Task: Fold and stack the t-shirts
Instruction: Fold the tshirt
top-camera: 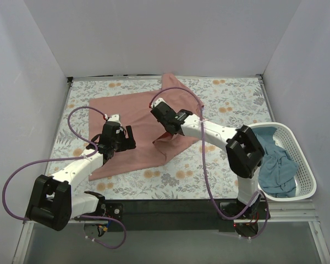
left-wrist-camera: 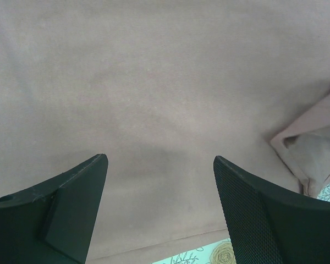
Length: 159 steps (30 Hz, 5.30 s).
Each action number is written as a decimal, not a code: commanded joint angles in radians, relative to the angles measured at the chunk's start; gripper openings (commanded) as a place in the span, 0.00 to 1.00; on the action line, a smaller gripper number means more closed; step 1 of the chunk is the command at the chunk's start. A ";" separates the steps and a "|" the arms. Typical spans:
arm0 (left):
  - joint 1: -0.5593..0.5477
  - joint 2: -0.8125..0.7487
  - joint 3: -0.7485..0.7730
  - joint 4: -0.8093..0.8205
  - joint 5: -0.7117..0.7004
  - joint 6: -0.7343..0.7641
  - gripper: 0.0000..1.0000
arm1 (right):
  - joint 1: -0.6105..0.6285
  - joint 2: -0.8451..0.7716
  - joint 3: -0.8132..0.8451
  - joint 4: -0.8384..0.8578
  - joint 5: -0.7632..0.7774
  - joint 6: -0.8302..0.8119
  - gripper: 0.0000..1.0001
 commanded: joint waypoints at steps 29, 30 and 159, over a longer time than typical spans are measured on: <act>-0.002 0.023 0.025 -0.018 -0.062 0.008 0.77 | 0.002 -0.647 -0.567 -0.574 -0.362 0.412 0.04; -0.002 0.023 0.026 -0.018 -0.062 0.007 0.77 | 0.004 -0.647 -0.577 -0.579 -0.374 0.415 0.07; 0.330 0.812 0.688 -0.146 -0.075 -0.134 0.76 | -0.858 0.156 -0.193 0.440 -0.914 0.408 0.33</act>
